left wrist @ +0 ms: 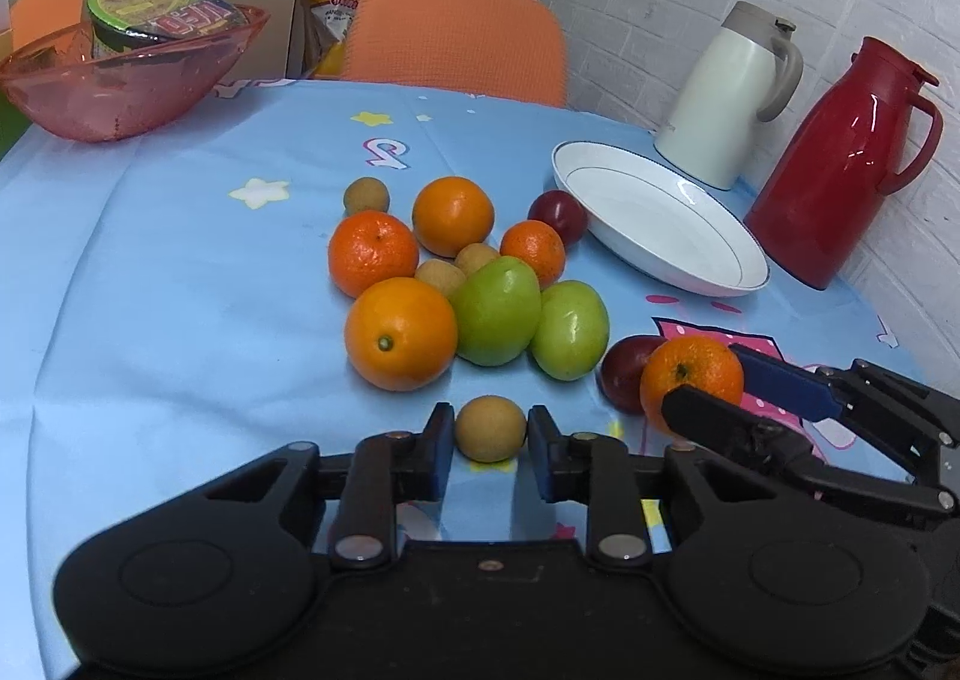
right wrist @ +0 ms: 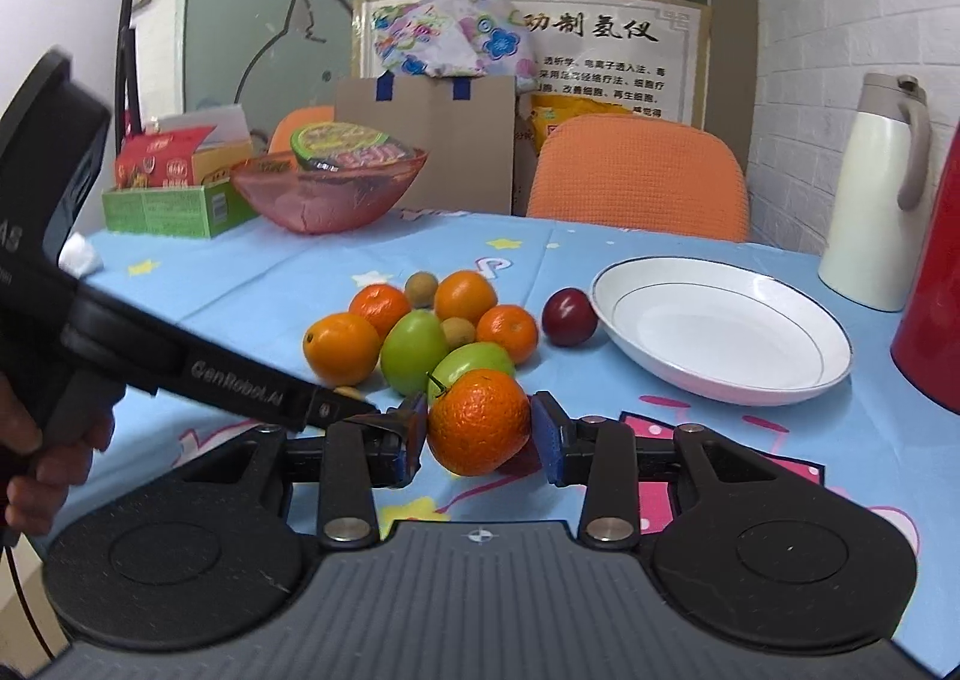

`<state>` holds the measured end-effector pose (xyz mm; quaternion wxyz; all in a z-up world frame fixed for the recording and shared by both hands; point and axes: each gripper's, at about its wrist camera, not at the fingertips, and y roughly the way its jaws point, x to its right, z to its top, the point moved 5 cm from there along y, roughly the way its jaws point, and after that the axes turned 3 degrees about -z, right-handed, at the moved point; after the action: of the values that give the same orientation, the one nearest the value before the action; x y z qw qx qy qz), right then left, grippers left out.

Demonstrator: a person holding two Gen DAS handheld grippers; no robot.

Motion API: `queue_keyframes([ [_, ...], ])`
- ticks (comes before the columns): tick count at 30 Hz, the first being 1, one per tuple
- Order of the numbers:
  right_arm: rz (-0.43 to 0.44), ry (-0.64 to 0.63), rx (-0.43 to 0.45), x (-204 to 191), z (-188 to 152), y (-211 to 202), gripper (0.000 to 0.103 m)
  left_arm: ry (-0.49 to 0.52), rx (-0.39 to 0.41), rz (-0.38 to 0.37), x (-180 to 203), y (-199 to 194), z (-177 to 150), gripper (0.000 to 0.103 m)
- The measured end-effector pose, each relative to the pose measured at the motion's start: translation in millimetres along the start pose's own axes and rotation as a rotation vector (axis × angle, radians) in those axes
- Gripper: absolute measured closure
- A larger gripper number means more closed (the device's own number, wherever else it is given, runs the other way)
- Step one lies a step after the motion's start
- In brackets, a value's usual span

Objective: Organize fruits
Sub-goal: 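Grasp a tangerine with the right tool while the left tool grasps a brown kiwi, then carry the tangerine and kiwi onto the white plate and open both tools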

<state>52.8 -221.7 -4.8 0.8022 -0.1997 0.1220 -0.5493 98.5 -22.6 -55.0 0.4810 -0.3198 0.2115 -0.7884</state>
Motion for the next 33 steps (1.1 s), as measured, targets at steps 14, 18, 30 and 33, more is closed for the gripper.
queue_keyframes([
  [14,-0.185,0.174,0.057,96,24,0,0.038,0.122,0.109,-0.148,63,-14,58,0.019],
  [18,-0.218,0.194,0.053,121,29,12,0.038,0.124,0.108,-0.155,80,7,81,0.019],
  [30,-0.242,0.191,-0.032,158,21,61,0.038,0.064,0.010,-0.097,83,108,120,0.018],
  [33,-0.238,0.191,-0.041,163,21,71,0.038,0.048,0.000,-0.082,78,125,124,0.018],
])
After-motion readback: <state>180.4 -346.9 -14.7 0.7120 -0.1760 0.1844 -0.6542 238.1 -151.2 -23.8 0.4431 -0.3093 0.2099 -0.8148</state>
